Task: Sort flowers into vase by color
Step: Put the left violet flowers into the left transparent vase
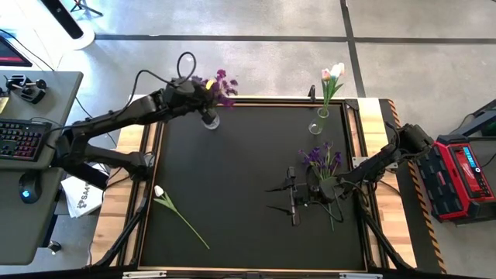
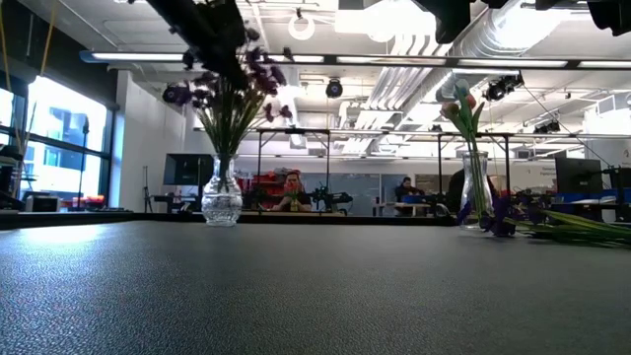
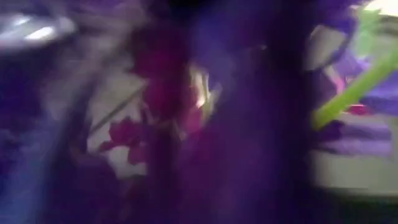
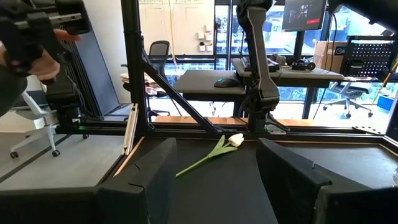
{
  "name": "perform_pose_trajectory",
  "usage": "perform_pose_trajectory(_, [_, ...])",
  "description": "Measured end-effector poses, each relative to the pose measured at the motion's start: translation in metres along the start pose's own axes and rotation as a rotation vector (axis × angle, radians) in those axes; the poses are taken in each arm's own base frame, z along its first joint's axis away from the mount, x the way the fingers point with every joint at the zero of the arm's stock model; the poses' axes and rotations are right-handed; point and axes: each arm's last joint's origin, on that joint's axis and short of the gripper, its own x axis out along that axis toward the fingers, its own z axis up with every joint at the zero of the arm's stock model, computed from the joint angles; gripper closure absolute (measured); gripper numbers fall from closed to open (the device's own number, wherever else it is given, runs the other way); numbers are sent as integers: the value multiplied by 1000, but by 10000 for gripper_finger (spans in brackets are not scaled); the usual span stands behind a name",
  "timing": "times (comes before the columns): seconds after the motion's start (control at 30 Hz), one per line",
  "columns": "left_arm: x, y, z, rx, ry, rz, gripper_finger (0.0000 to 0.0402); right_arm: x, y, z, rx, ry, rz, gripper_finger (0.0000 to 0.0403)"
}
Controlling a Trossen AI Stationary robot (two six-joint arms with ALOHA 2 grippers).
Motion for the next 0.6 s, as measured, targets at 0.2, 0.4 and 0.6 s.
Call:
perform_pose_trajectory(0.2, [-14, 5, 4, -29, -56, -27, 347, 0, 0, 0, 0, 0, 0, 199])
perform_pose_trajectory(0.4, [-16, 11, 6, -47, -75, 53, 338, 0, 0, 0, 0, 0, 0, 199])
perform_pose_trajectory(0.6, [-14, 16, 6, -111, -77, 69, 336, 0, 0, 0, 0, -1, 0, 199])
